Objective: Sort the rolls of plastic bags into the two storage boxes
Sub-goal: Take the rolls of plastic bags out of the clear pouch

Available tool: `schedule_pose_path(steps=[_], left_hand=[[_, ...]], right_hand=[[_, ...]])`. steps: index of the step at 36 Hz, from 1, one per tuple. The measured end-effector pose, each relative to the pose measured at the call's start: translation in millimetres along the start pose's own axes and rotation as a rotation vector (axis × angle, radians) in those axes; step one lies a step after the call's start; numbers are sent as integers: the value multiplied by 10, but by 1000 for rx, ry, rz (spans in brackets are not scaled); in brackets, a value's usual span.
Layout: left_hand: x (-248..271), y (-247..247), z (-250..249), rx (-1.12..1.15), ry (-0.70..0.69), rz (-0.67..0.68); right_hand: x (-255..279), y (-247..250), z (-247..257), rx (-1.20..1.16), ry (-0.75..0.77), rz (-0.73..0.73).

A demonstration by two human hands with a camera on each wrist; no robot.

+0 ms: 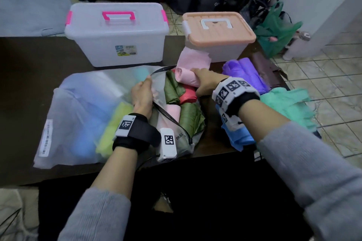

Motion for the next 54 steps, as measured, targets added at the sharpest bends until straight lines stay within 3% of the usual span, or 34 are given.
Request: schedule_pose_path(steps=[8, 13, 20, 25, 33, 38, 44, 50, 54], left_hand=[[-59, 51, 8, -53, -36, -38], [-91, 84, 25, -64, -41, -41], [-159, 101, 79, -50, -33, -39], [-162, 102, 78, -40, -55, -41], [-207, 87, 95, -29, -47, -11], [-228, 77, 111, -21, -50, -1], [-218, 84, 116, -27, -56, -9], [-213, 86, 117, -23, -41, -3], [-206, 83, 121, -24, -36, 2]], right_hand=[[-151, 60, -109, -155, -1, -172], [-62, 96, -66, -218, 84, -107], [-185, -164, -168, -410, -14, -49], [-250, -154, -188, -578, 9, -98], [-257, -100, -351, -421, -61, -128], [-133, 55, -757, -378, -283, -297], [98, 225, -1005, -108, -537, -417], [-9, 108, -1011, -218, -521, -332], [52, 224, -942, -207, -507, -455]])
Point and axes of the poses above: each hand's wrist, its own x-axis away from the middle knuckle, its own y-axis out of the back of the hand, z = x × y, the point moved 10 cm from there along -x, towards the middle knuckle, and after that the axes turned 3 degrees about z, right-handed, at the moved point
